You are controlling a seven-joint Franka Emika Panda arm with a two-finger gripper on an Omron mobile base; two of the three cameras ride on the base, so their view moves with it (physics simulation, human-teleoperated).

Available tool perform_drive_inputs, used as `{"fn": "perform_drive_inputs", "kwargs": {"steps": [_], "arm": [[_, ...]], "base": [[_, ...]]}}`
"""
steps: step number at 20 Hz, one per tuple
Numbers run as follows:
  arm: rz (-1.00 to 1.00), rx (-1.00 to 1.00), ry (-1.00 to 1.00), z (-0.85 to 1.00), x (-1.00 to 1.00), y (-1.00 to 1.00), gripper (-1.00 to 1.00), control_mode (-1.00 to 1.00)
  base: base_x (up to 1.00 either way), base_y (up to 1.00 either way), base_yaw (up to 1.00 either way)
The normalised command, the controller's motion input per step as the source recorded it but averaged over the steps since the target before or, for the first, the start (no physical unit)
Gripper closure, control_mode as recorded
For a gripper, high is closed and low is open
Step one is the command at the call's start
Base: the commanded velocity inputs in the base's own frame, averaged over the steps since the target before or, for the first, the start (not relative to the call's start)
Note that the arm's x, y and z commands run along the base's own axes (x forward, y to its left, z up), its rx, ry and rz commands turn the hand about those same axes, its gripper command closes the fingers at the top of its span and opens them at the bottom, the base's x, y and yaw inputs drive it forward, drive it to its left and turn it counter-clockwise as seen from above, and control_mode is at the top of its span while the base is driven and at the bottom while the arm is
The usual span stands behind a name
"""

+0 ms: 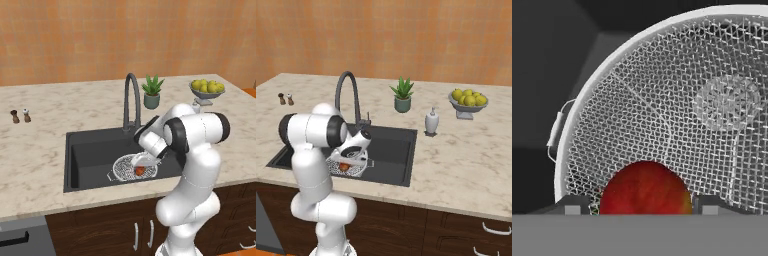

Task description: Put the colander in the sink, put the apple in the colander, and turn on the sink faucet and pour water over the colander.

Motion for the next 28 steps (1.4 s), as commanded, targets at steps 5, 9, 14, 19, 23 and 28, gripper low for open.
{"fn": "perform_drive_inputs", "kwargs": {"steps": [5,9,14,19,23,28], "arm": [[0.00,0.00,-0.17,0.47,0.00,-0.02,-1.00,-1.00],[0.00,0.00,-0.12,0.60,0.00,-0.51,-1.00,-1.00],[0.00,0.02,-0.01,0.57,0.01,-0.75,-1.00,-1.00],[-0.01,0.18,0.00,0.84,0.24,-0.40,-1.00,-1.00],[-0.06,0.19,0.00,0.66,0.37,-0.04,-1.00,-1.00],[-0.12,0.10,0.00,0.14,0.41,0.00,-1.00,-1.00]], "base": [[0.00,0.00,0.00],[0.00,0.00,0.00],[0.00,0.00,0.00],[0.00,0.00,0.00],[0.00,0.00,0.00],[0.00,0.00,0.00]]}}
